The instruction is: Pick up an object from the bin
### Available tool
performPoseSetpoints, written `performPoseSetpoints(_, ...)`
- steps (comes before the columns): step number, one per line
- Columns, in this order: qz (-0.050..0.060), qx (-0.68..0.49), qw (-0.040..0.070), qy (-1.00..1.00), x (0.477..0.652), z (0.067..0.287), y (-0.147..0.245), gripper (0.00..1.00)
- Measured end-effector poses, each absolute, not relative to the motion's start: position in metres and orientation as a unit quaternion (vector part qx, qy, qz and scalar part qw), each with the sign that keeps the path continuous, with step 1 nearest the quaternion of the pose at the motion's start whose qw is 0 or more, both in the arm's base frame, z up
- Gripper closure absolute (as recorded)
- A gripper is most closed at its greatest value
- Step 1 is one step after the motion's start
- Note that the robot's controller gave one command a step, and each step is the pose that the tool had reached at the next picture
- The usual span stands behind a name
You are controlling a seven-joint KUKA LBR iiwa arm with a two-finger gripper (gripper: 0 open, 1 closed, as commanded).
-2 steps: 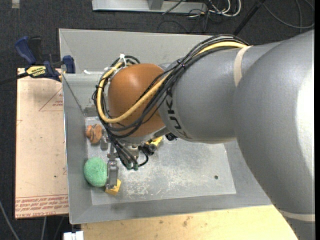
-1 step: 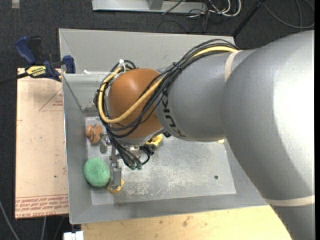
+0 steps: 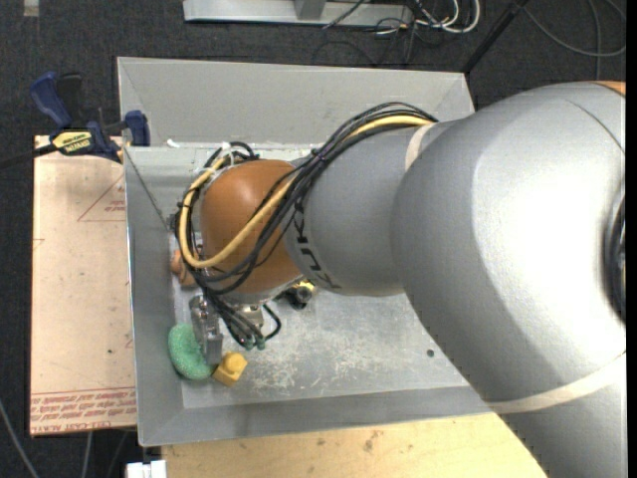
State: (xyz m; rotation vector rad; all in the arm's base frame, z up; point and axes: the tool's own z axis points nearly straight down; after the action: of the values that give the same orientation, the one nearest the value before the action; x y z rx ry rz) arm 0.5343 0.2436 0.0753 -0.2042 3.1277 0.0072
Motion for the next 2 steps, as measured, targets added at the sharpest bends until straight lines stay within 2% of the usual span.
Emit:
performPoseSetpoints(1, 0.002, -0.065, 0.002, 0.998, 0.5328, 0.0714, 0.2424, 0.00)
performPoseSetpoints(2, 0.003, -0.065, 0.001, 0.998, 0.5325, 0.0735, 0.2441, 1.00)
